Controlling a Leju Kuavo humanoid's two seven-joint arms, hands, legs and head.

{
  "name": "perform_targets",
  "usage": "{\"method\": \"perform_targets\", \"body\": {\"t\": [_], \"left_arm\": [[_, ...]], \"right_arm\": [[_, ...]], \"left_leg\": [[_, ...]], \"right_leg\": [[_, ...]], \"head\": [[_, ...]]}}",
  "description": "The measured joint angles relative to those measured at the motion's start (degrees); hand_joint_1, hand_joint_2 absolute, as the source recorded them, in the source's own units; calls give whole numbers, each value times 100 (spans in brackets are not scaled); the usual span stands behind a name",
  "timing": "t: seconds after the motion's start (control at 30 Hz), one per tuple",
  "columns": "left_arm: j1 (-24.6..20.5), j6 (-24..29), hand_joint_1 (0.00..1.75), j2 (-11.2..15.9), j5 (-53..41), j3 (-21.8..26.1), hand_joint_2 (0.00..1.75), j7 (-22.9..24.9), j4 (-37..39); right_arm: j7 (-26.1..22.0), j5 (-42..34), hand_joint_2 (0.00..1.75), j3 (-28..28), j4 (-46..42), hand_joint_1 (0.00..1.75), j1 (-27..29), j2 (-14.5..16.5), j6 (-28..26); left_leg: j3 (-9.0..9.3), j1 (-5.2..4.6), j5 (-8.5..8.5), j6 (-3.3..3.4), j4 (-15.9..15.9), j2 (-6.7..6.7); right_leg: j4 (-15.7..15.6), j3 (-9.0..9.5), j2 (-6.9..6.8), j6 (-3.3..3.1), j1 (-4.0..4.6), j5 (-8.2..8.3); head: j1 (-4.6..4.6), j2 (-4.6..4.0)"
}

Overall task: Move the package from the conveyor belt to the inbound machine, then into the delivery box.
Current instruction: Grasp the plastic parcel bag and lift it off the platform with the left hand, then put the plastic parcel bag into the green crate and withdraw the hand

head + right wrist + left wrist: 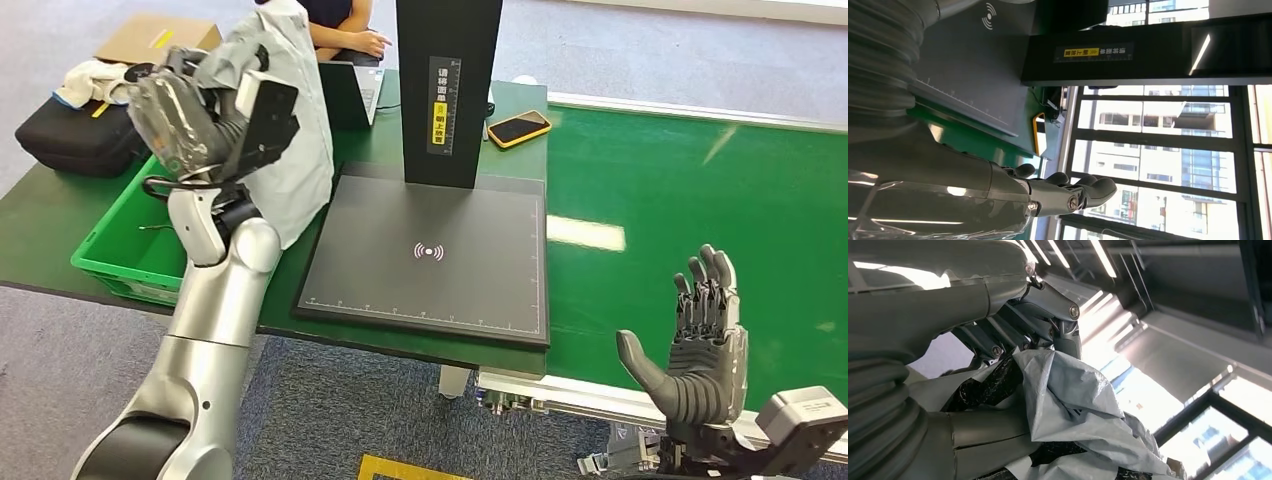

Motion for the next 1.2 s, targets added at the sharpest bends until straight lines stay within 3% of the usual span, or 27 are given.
{"method": "perform_targets", "body": {"t": [0.4,0.53,0.67,0.77,0.93,1.2], "left_arm": [[-572,-9,175,684,177,1164,175,-62,-934],[-795,-57,175,961,-122,1356,175,465,-895],[-1092,-395,175,1258,-357,1378,175,1247,-365],[-1267,-859,175,1377,-367,1344,175,1422,152],[-1458,-1716,175,1385,-412,1071,175,1512,1036],[-1436,-2029,175,1353,-843,521,175,2158,2018]], "right_arm": [[-31,-31,175,-99,-228,0,381,53,-23],[-48,-20,175,-151,-317,0,445,122,-11],[-78,39,175,-190,-361,0,477,200,18],[-95,67,175,-226,-387,0,495,258,62],[-106,98,175,-311,-411,0,489,291,188],[-142,142,175,-340,-409,0,482,291,311]], "left_leg": [[1,5,1,-2,-1,7],[1,4,1,-1,0,7],[4,4,2,-2,0,8],[5,4,5,-3,2,7],[4,2,5,-3,2,6],[1,0,2,-2,1,9]], "right_leg": [[3,-1,6,-1,4,-1],[3,0,6,-1,3,-1],[2,1,7,-1,3,1],[2,3,5,-1,3,1],[2,4,6,0,0,2],[1,-3,11,0,0,1]], "head": [[-2,0],[0,0],[-1,0],[-1,1],[0,0],[-1,1]]}}
